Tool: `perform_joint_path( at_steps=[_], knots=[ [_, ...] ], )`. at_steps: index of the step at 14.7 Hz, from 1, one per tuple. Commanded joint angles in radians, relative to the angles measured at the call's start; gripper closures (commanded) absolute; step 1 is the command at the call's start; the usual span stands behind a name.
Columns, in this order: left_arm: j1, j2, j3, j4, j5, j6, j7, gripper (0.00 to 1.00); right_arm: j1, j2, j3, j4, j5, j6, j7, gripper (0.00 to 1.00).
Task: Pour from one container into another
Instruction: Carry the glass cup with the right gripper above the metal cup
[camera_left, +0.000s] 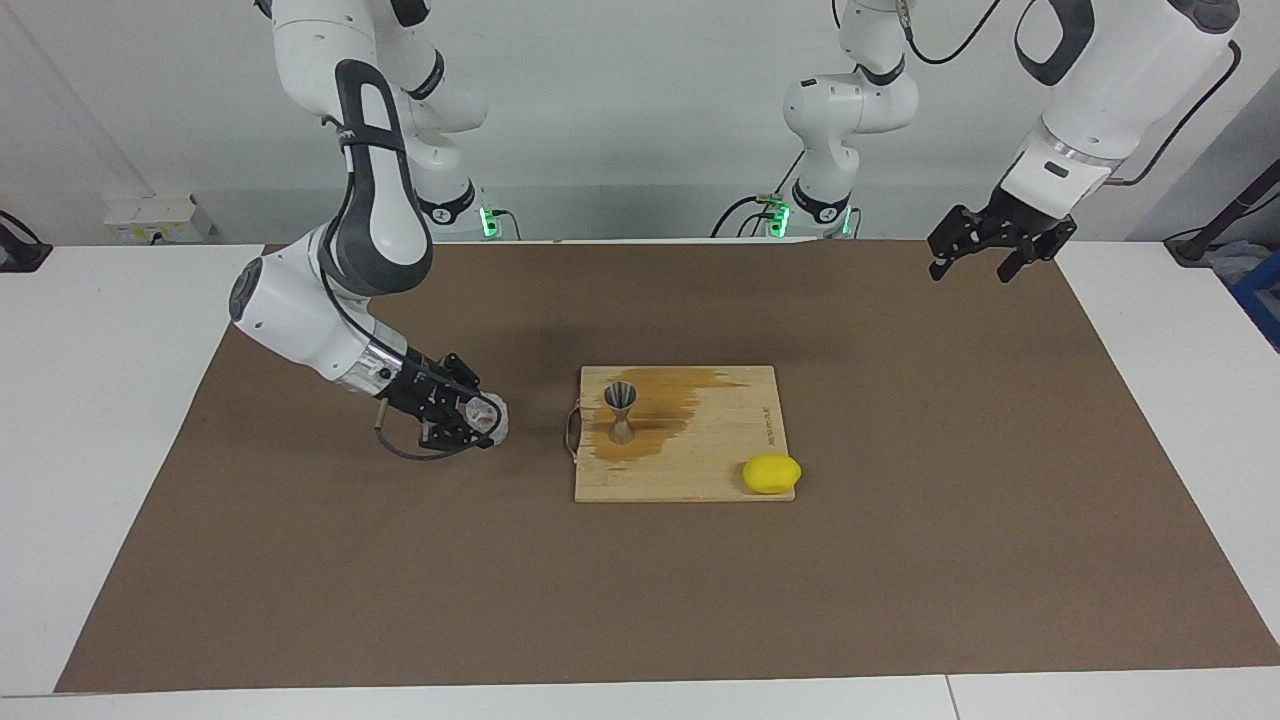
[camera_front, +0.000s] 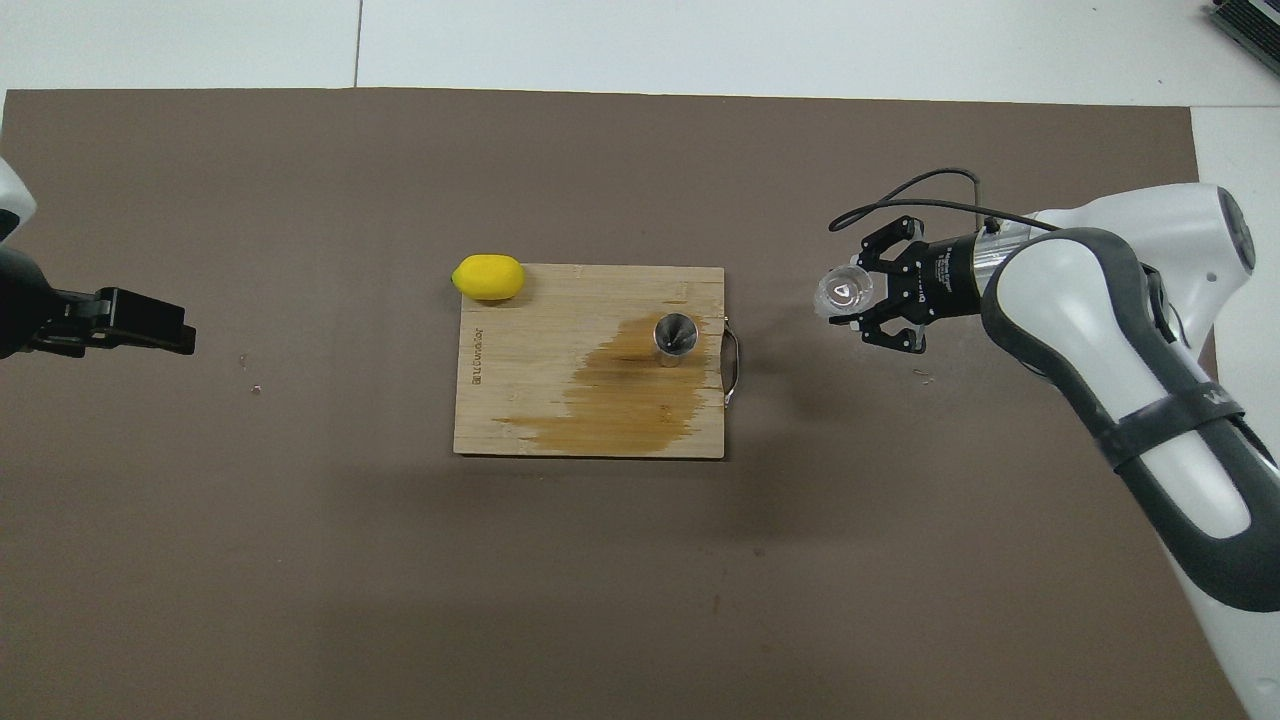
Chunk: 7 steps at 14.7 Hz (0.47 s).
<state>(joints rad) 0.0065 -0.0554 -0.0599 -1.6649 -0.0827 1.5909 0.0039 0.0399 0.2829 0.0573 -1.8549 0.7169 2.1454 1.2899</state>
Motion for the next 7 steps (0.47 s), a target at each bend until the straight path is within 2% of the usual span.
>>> perform_joint_path(
  at_steps=[1, 4, 7],
  knots=[
    [0.009, -0.030, -0.011, -0.019, 0.040, -0.028, 0.011, 0.00, 0.044, 0.004, -0.001, 0.040, -0.043, 0.049, 0.065, 1.00],
    [0.009, -0.032, -0.015, 0.033, 0.081, -0.083, 0.013, 0.00, 0.089, 0.006, -0.001, 0.061, -0.048, 0.087, 0.118, 1.00],
    [0.009, -0.035, -0.015, 0.040, 0.078, -0.107, 0.008, 0.00, 0.130, 0.012, -0.002, 0.091, -0.050, 0.087, 0.124, 1.00]
  ],
)
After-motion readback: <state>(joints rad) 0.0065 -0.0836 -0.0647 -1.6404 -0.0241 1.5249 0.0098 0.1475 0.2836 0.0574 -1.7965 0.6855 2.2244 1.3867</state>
